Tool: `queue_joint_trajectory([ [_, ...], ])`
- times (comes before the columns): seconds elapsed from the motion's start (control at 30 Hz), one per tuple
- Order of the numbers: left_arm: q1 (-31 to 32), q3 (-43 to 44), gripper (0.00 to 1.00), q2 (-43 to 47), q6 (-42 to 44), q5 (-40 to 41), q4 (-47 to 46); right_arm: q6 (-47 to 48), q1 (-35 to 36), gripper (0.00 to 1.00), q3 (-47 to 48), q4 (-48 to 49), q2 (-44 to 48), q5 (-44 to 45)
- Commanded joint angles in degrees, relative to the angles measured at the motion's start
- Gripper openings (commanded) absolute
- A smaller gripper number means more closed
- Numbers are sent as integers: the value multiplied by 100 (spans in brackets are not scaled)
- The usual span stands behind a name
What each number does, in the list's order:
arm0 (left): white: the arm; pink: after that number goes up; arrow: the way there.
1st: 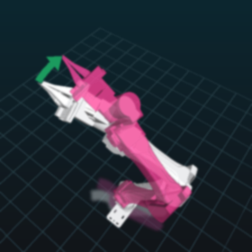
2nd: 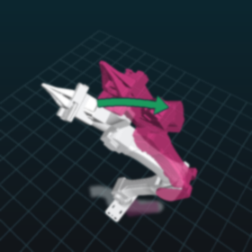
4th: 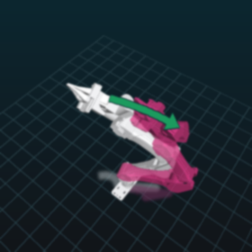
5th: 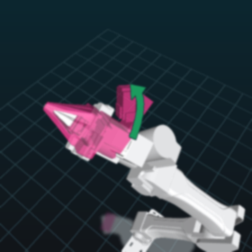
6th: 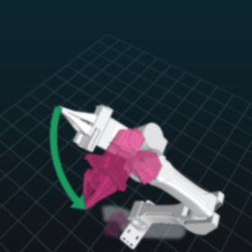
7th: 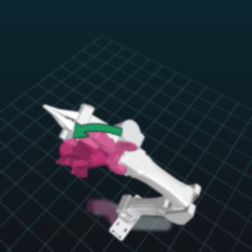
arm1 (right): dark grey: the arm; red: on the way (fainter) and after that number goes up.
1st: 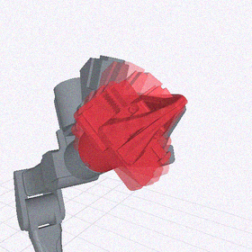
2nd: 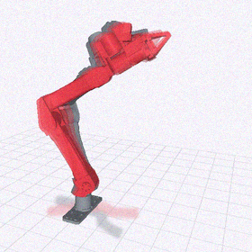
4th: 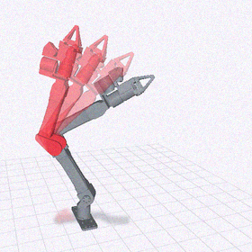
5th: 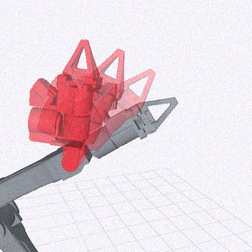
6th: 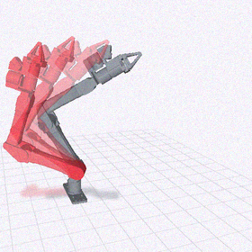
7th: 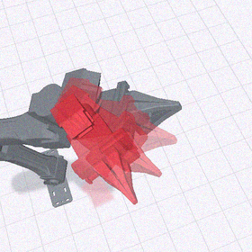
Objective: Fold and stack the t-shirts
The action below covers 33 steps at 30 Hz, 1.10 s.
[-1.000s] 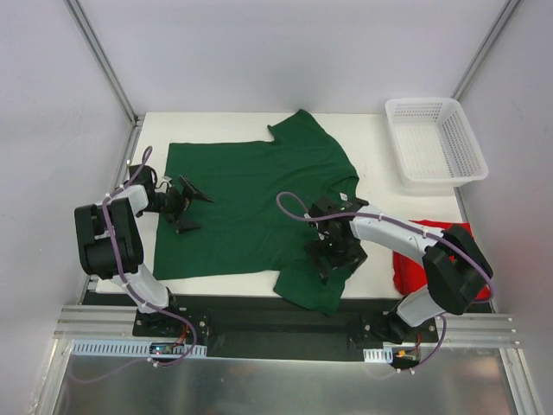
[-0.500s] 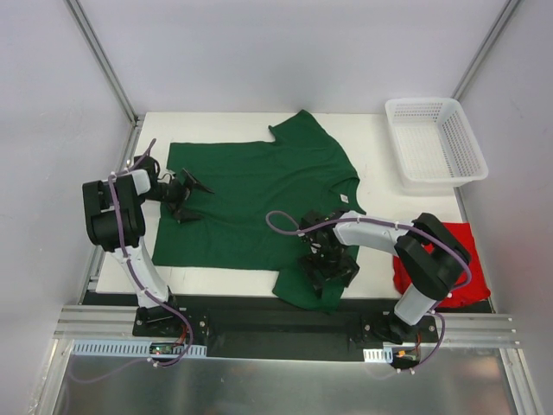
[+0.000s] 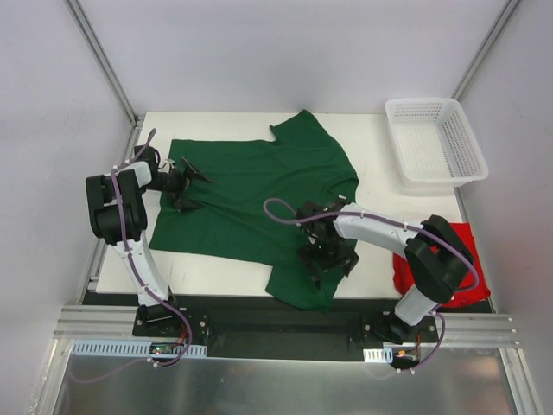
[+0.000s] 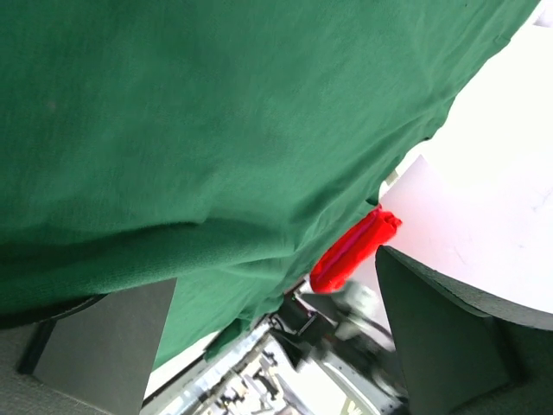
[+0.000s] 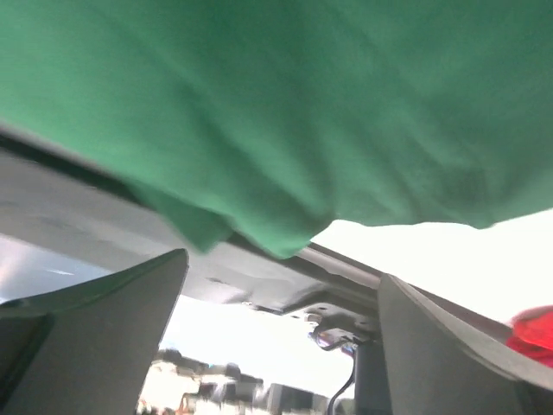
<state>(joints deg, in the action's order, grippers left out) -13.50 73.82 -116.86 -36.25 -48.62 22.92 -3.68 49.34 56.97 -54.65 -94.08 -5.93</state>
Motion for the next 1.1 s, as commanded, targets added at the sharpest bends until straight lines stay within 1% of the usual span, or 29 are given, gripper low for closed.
queue_joint_trajectory([
  [0.0,5,-367,99,741,-30,283,-138,68,-179,96,1279,-624,251,453],
  [0.03,22,-447,99,900,-92,257,-138,139,-353,96,1760,-678,154,435],
  [0.1,40,-701,99,1338,-276,213,-130,306,-556,96,2185,-801,-239,496],
  [0.13,57,-798,99,1489,-356,213,-130,489,-766,96,2544,-810,-381,532],
  [0.2,110,-1087,99,1953,-557,256,-121,588,-1013,96,2801,-653,-654,558],
  [0.23,145,-1168,99,2087,-585,265,-121,666,-1232,96,2898,-574,-881,558],
  [0.27,259,-1238,99,2227,-602,274,-112,685,-1338,96,3090,-512,-1032,558],
  [0.4,391,-1554,99,2825,-585,274,-112,869,-1708,96,3461,-125,-1647,558],
  [0.43,409,-1590,99,2896,-559,239,-112,921,-1726,96,3548,-81,-1796,558],
  [0.47,453,-1651,99,2958,-533,196,-112,1000,-1752,96,3706,-46,-2033,802],
  [0.57,523,-1783,99,3282,-480,2,-112,931,-1910,96,3961,-37,-2499,805],
  [0.77,603,-2503,99,4170,-541,-200,-112,816,-2034,96,4419,43,-2940,865],
  [0.9,603,-3066,99,4837,-611,-463,-112,931,-2069,96,4717,-62,-3177,1252],
  [0.97,603,-3416,99,4944,-603,-534,-121,1010,-2121,96,4937,-133,-3370,1410],
  [1.07,603,-3838,99,4997,-594,-456,-156,1019,-2262,96,5130,-221,-3590,1376],
])
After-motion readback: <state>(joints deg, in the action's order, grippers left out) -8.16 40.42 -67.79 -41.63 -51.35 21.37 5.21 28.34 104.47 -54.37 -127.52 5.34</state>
